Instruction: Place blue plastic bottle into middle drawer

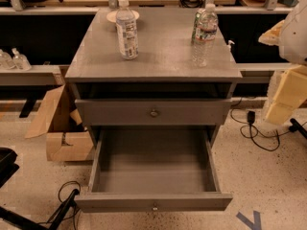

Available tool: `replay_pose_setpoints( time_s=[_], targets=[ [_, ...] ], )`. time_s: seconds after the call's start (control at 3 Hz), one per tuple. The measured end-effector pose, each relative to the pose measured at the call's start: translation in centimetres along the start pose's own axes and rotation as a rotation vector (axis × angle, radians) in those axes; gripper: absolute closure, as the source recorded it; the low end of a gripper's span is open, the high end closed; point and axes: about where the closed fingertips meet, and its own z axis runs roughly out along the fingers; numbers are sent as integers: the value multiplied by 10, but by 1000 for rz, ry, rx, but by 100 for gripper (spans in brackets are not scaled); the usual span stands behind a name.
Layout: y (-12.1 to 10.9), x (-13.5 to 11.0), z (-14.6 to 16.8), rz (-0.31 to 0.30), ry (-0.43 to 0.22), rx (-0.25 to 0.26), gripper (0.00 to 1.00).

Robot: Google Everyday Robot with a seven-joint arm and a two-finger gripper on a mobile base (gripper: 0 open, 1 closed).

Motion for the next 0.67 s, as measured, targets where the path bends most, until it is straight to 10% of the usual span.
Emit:
replay_pose_setpoints(
  time_s=[0.67],
  targets=[
    [-6,-3,3,-12,-32,17,0]
  ],
)
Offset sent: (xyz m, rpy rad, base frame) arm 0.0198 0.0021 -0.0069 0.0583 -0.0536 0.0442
